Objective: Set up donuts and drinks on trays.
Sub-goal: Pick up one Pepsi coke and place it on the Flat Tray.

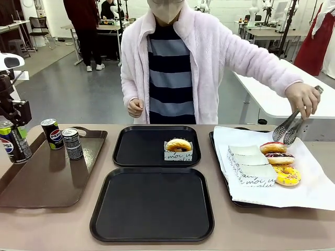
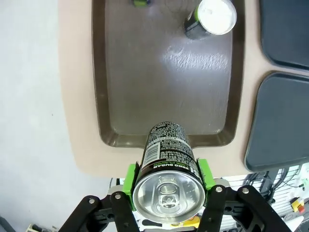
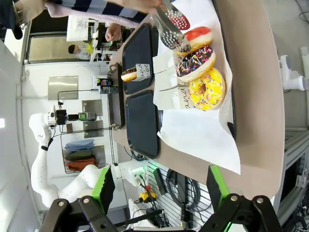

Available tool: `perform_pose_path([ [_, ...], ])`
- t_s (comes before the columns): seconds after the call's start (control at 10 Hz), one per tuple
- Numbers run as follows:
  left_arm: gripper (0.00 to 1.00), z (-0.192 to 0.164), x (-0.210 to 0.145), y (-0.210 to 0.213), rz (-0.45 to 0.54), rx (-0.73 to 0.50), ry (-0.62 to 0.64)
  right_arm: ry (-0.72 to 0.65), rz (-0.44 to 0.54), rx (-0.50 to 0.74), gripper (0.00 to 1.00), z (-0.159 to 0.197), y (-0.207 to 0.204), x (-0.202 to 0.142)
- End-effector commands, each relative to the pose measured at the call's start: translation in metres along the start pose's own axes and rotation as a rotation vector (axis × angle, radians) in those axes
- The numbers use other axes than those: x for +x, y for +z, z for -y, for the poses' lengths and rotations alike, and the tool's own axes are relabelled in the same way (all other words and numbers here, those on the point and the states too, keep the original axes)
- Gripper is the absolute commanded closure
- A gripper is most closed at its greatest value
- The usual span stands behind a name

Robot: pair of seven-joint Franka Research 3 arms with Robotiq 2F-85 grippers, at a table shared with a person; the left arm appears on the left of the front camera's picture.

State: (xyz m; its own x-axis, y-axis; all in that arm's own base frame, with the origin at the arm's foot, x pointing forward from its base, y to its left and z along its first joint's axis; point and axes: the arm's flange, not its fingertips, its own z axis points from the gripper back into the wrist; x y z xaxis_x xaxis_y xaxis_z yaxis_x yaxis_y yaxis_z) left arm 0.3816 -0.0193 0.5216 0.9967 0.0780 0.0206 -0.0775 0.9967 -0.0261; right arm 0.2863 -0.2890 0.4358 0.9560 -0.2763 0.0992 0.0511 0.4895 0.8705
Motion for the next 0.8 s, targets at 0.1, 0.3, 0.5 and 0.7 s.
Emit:
perform_pose_path([
  [0.1,0.41,0.070,-0.009,0.017,0.164,-0.037,-0.090,0.003,0.001,0.008,0.00,0.000,0.001,-0.001],
  [0.3,0.41,0.128,-0.003,0.025,0.205,-0.014,-0.170,0.003,0.001,0.008,0.00,0.000,0.001,-0.001],
  [0.5,0.41,0.173,0.015,0.022,0.203,-0.007,-0.214,0.003,0.001,0.008,0.00,0.000,0.001,-0.001],
  [0.7,0.41,0.216,0.043,0.012,0.212,0.032,-0.275,0.003,0.001,0.008,0.00,0.000,0.001,-0.001],
])
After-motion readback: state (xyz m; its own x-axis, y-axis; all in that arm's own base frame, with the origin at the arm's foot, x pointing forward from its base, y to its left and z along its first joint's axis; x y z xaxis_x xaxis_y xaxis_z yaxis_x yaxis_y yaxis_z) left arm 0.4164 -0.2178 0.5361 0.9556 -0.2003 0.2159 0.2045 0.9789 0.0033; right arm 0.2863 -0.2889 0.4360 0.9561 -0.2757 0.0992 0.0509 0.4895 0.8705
